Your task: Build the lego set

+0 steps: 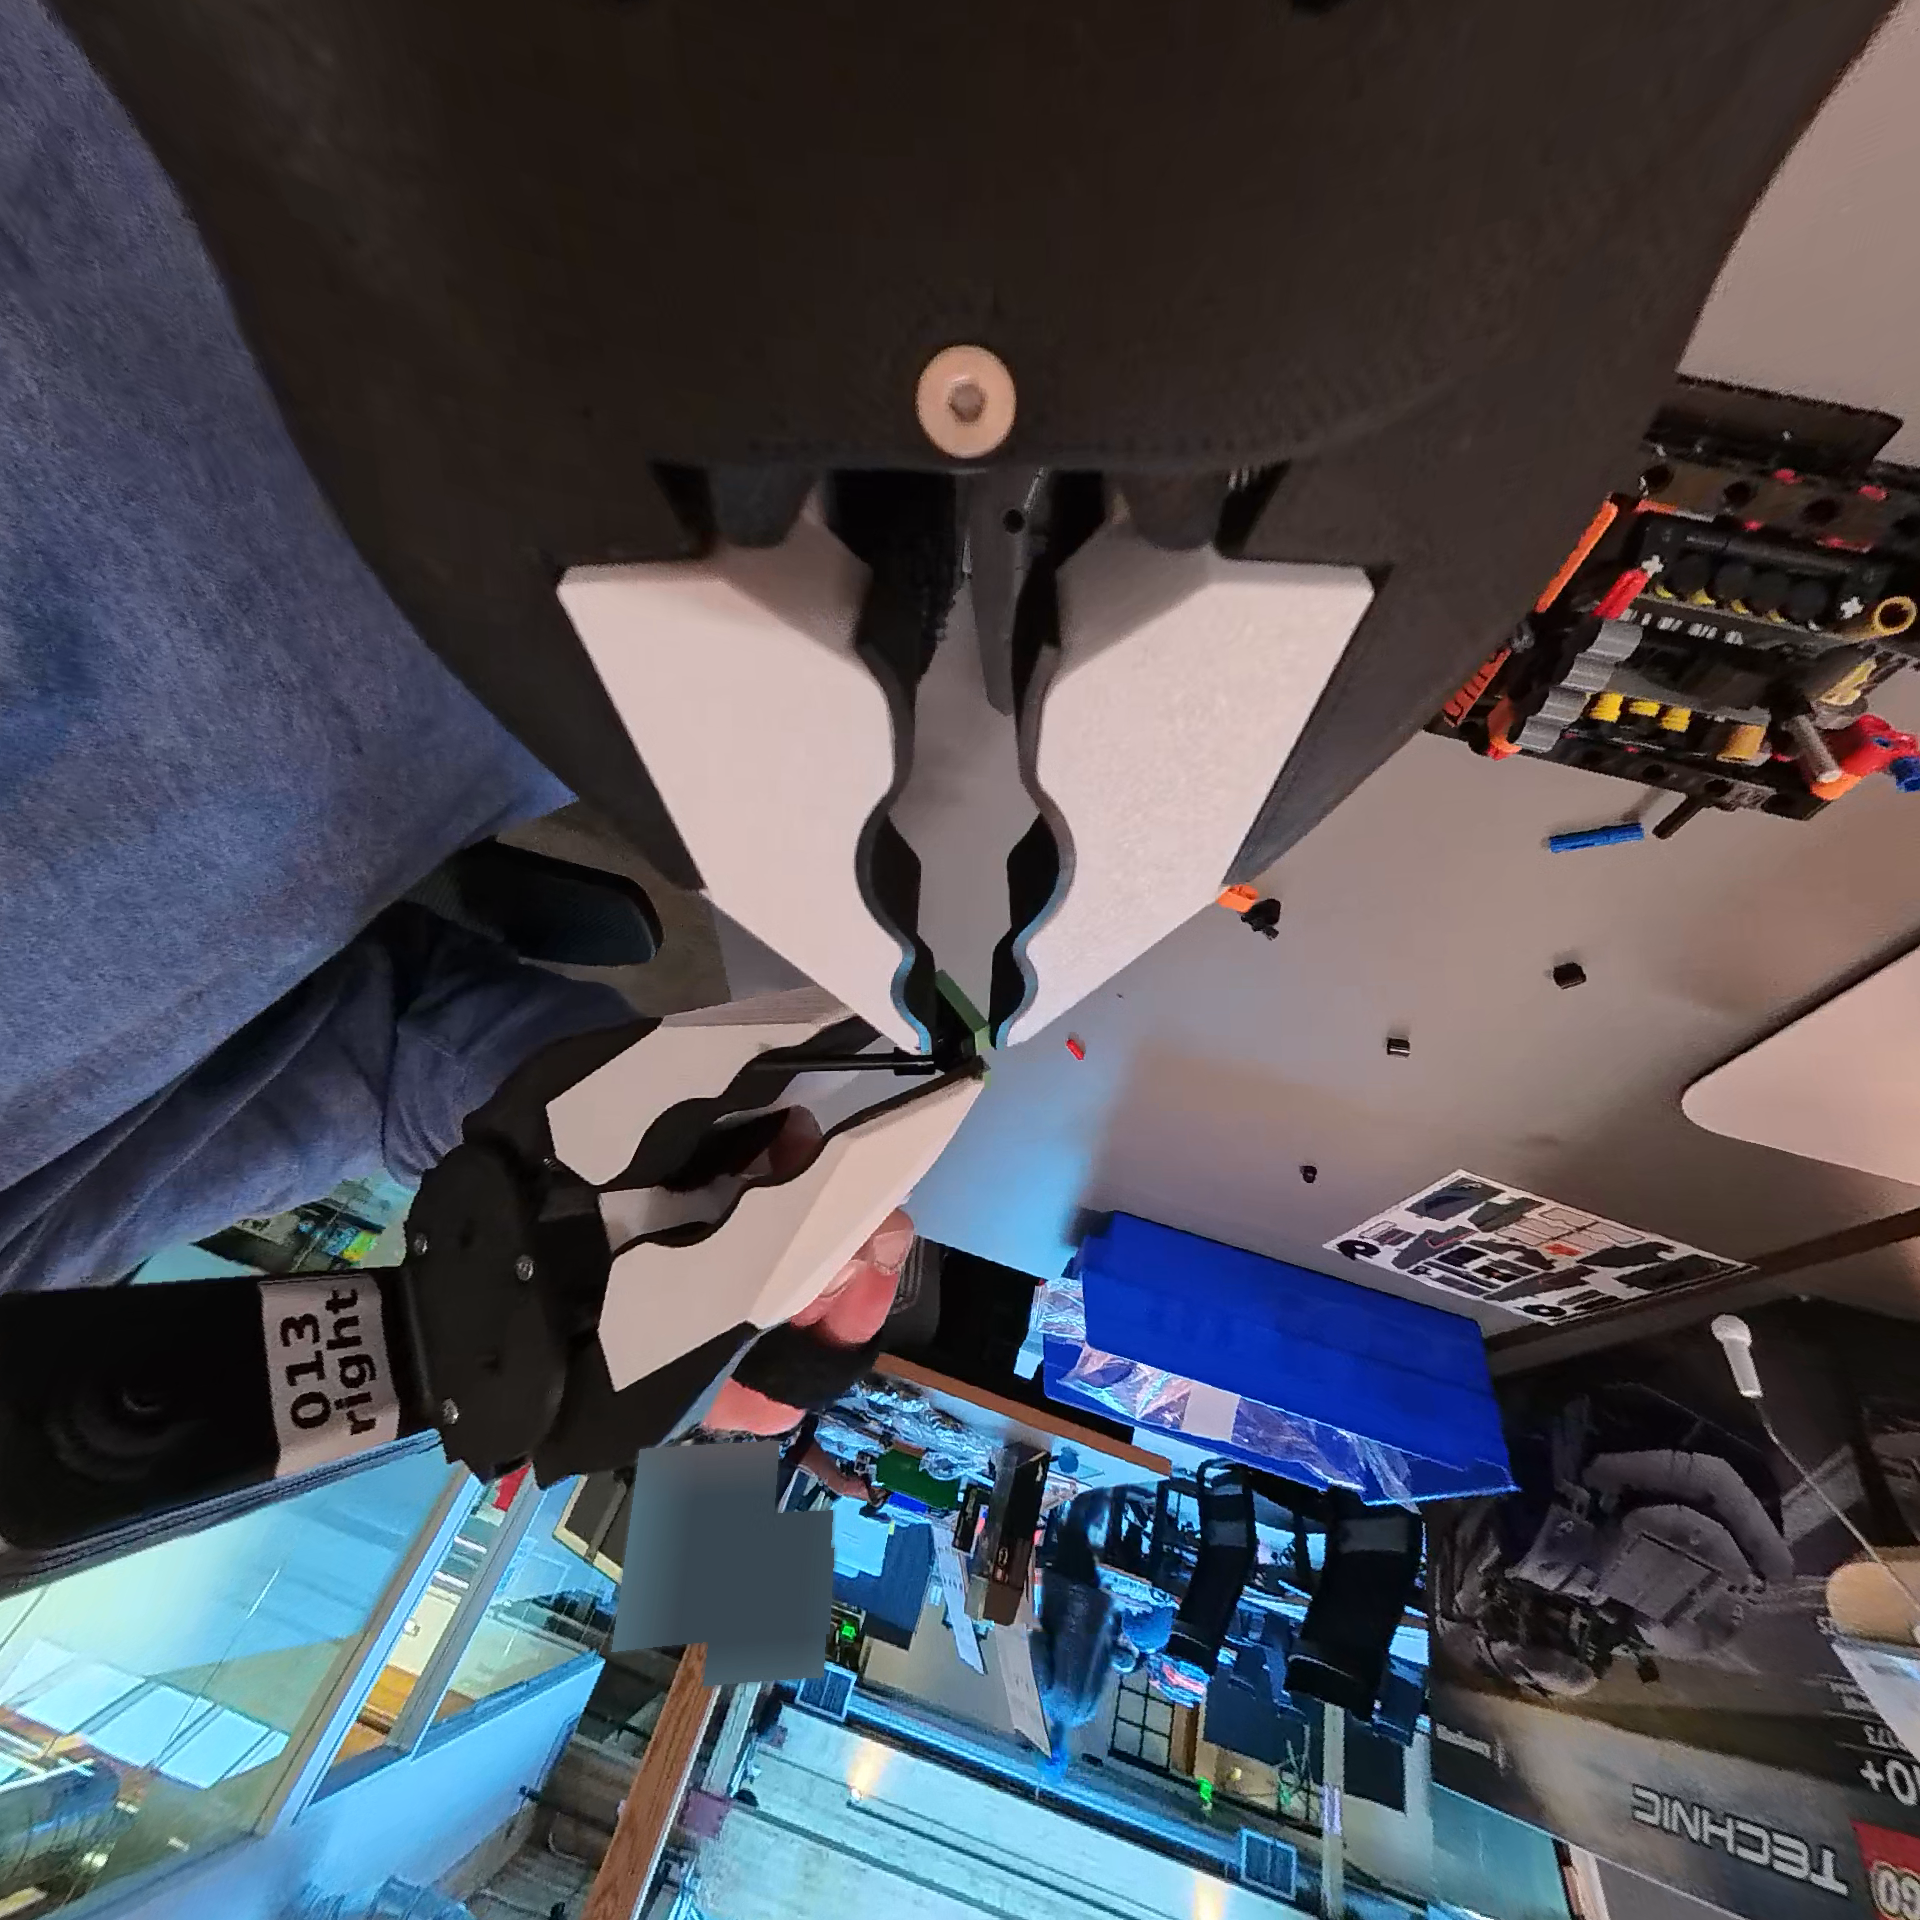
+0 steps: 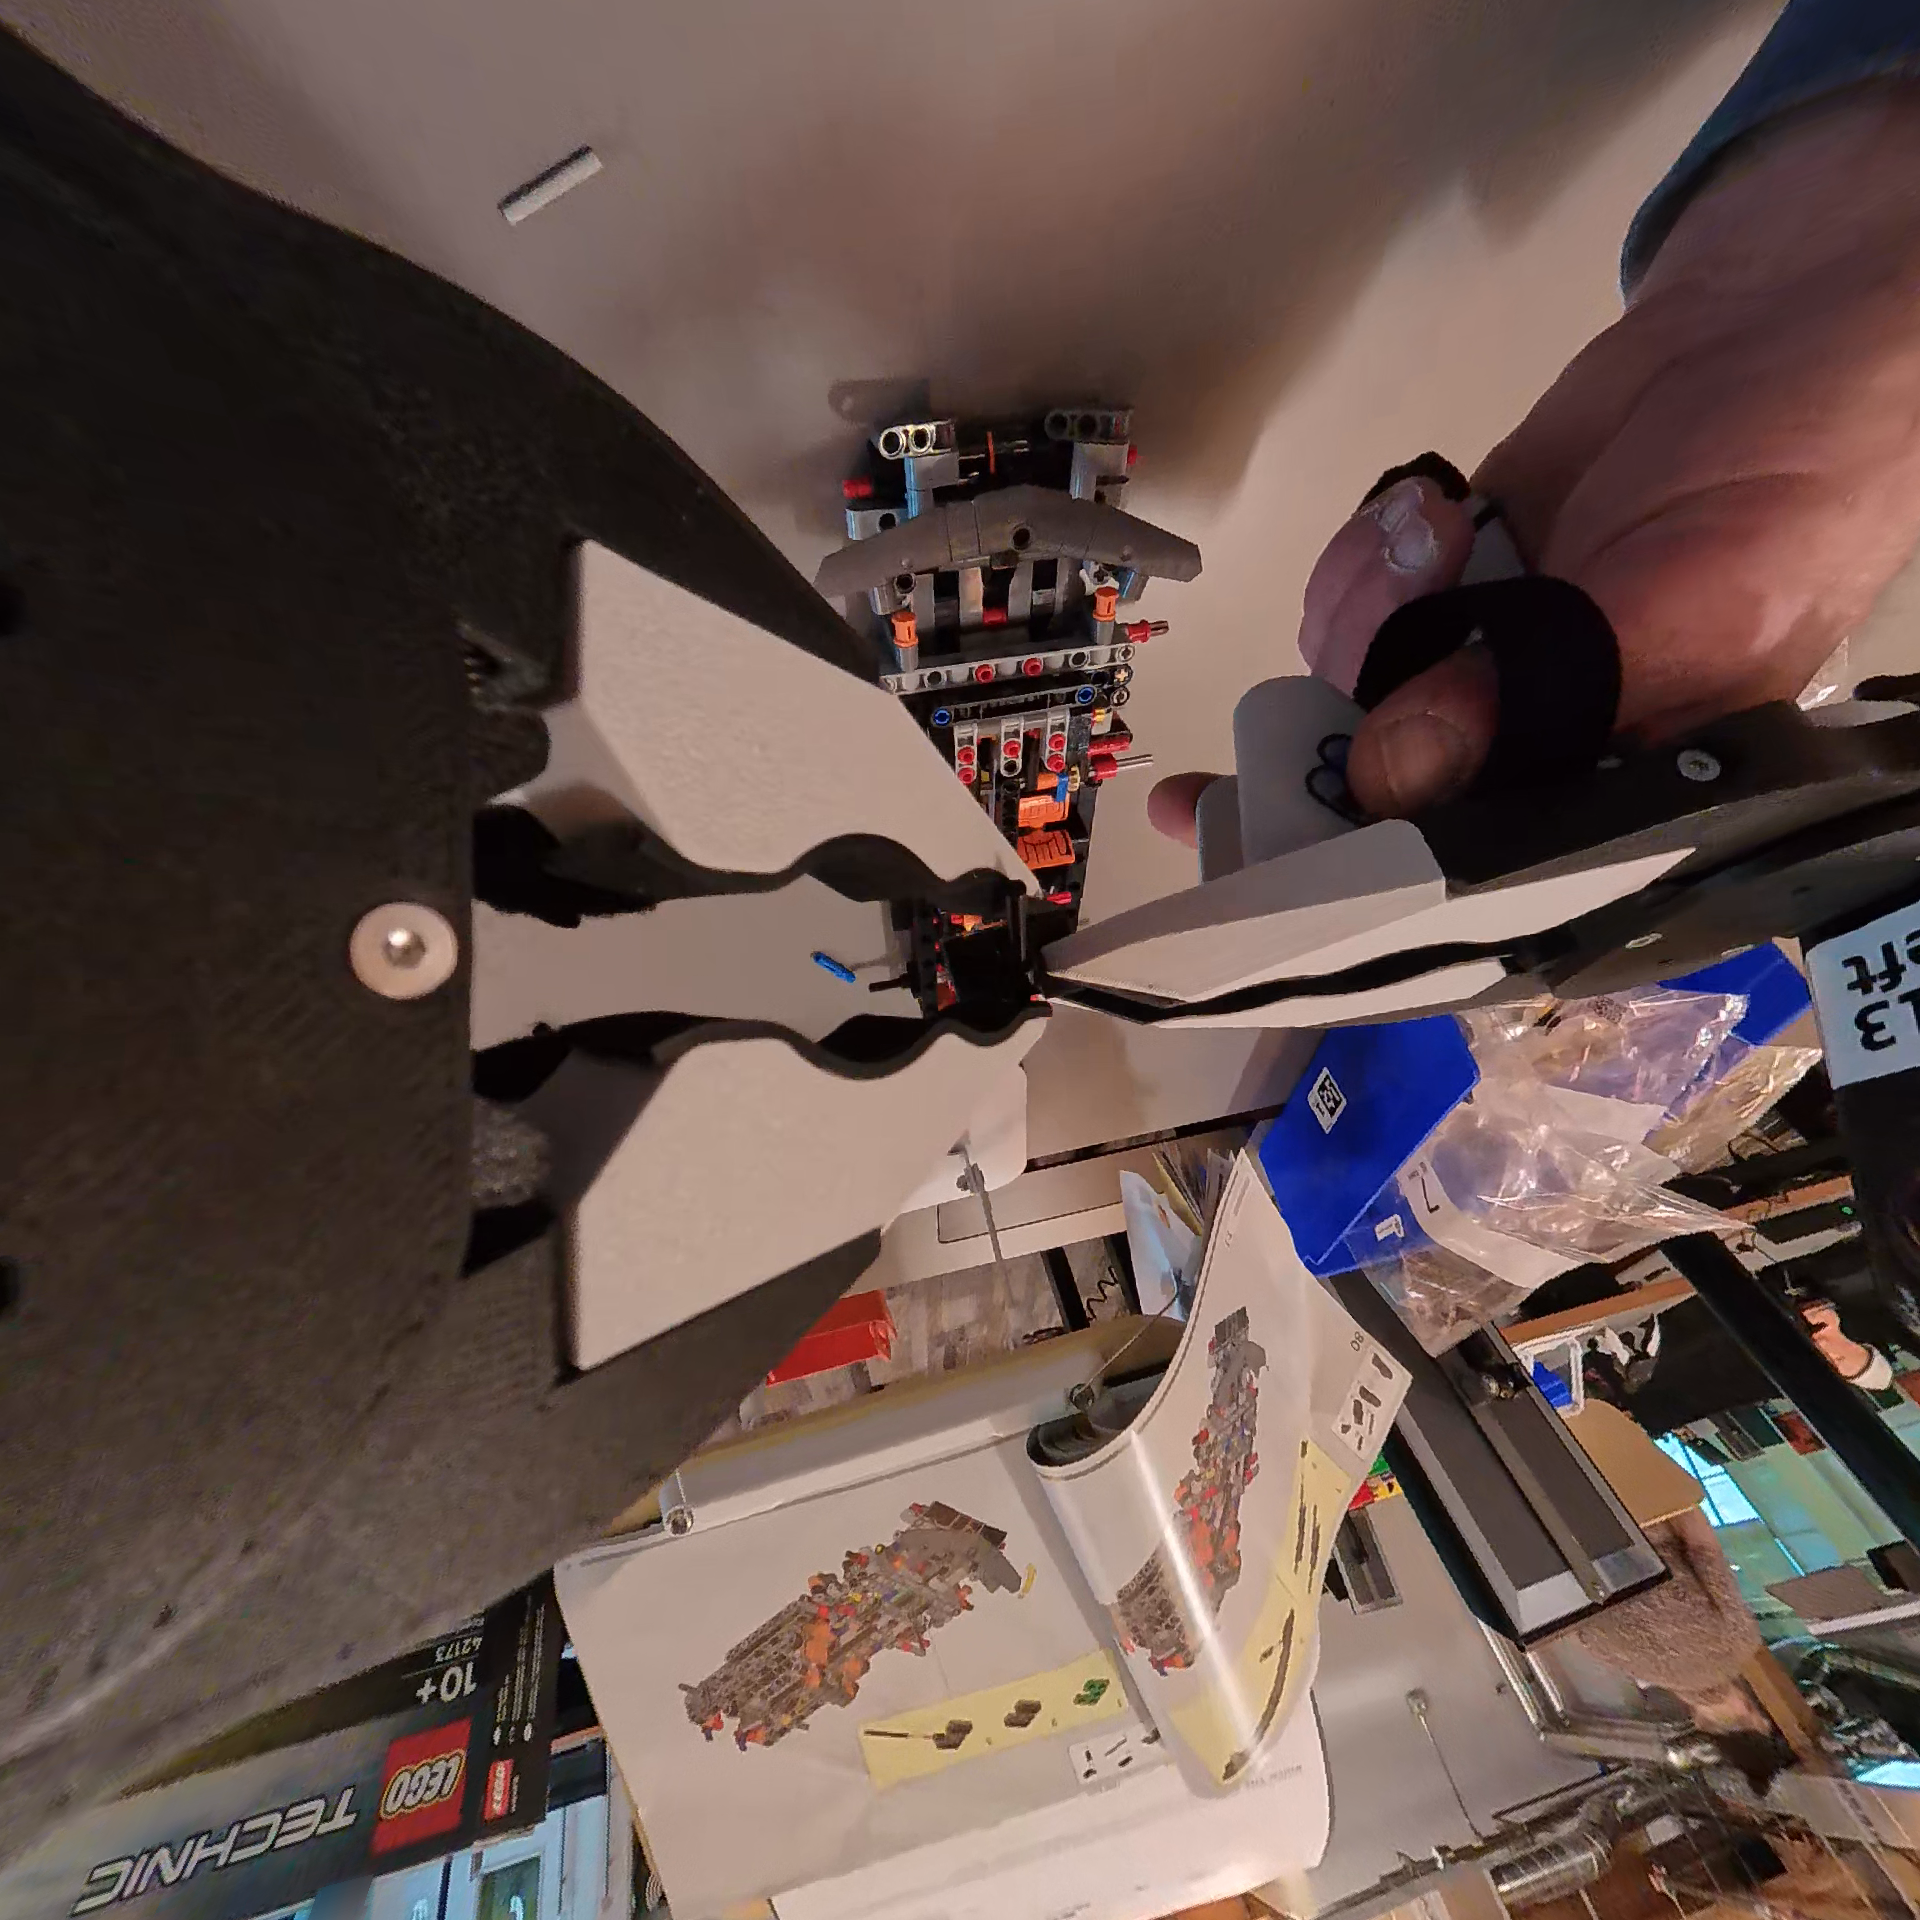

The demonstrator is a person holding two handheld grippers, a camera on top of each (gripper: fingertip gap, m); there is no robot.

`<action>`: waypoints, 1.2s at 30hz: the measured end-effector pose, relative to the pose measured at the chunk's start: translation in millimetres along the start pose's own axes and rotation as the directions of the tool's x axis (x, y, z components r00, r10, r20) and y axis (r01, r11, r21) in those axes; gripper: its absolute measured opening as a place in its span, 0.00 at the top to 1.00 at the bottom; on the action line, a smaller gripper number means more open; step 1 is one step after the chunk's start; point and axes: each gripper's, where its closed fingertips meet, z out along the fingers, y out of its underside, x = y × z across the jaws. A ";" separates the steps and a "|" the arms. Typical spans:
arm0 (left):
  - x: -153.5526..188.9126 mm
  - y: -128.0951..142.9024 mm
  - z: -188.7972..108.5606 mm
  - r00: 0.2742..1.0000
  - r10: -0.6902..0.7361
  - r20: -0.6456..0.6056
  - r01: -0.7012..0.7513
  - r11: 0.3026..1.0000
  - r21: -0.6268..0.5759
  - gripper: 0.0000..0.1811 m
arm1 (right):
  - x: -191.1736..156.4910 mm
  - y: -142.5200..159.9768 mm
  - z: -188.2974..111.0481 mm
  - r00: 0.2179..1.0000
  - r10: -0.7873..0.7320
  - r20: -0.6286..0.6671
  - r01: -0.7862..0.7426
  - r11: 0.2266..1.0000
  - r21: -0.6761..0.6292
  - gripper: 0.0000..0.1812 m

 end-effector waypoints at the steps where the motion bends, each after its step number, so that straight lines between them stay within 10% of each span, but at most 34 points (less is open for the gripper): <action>1: -0.4 0.3 0.0 1.000 0.000 0.003 0.000 1.000 -0.002 0.96 | 0.1 0.3 0.3 1.000 0.004 0.003 -0.004 1.000 0.000 0.93; 13: -35.0 -10.5 -26.2 0.970 0.130 0.205 -0.126 0.992 -0.031 0.88 | 23.0 11.9 2.8 0.977 0.203 0.062 -0.206 0.978 0.038 0.93; 36: -9.1 -6.5 -7.5 0.998 -0.060 0.012 0.060 0.998 0.001 0.91 | 10.8 -2.4 11.7 0.995 -0.071 -0.063 0.072 0.997 0.013 0.93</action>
